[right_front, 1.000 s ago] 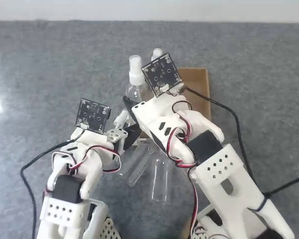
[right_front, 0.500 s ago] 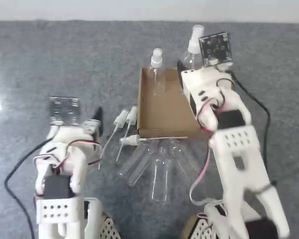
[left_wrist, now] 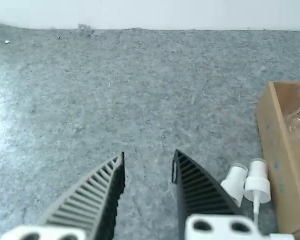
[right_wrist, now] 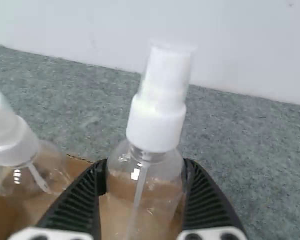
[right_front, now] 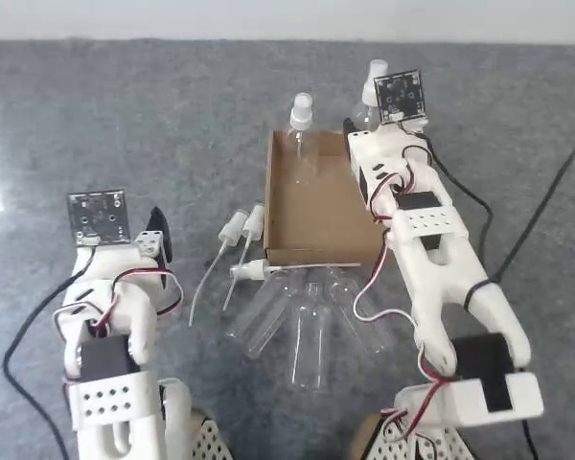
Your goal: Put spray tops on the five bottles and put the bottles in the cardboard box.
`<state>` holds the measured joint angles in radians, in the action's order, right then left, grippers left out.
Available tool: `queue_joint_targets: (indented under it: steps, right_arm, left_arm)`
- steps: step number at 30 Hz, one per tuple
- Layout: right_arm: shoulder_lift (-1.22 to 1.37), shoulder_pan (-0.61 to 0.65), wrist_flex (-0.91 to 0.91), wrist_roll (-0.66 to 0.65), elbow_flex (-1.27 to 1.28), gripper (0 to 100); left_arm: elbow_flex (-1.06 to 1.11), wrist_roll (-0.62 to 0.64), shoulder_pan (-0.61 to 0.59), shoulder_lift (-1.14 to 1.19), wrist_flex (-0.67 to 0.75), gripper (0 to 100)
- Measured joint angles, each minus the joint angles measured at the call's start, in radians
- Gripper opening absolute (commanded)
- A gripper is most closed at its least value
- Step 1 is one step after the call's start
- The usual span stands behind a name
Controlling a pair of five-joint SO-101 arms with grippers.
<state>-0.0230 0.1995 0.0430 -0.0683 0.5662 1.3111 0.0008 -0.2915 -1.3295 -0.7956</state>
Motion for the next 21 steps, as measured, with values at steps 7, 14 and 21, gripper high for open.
queue_joint_targets:
  steps: [7, 14, 21]
  right_arm:
    - [0.094, 0.005, -0.100, 0.000, 0.000, 0.6]
    - [0.176, 0.002, -0.178, 0.000, 0.000, 0.6]
    - [0.192, 0.002, -0.184, 0.000, -0.002, 0.7]
  left_arm:
    - [0.000, 0.000, 0.002, 0.000, 0.000, 14]
    - [0.000, 0.000, 0.002, 0.000, 0.000, 14]
    - [0.000, 0.000, 0.002, 0.000, 0.000, 14]
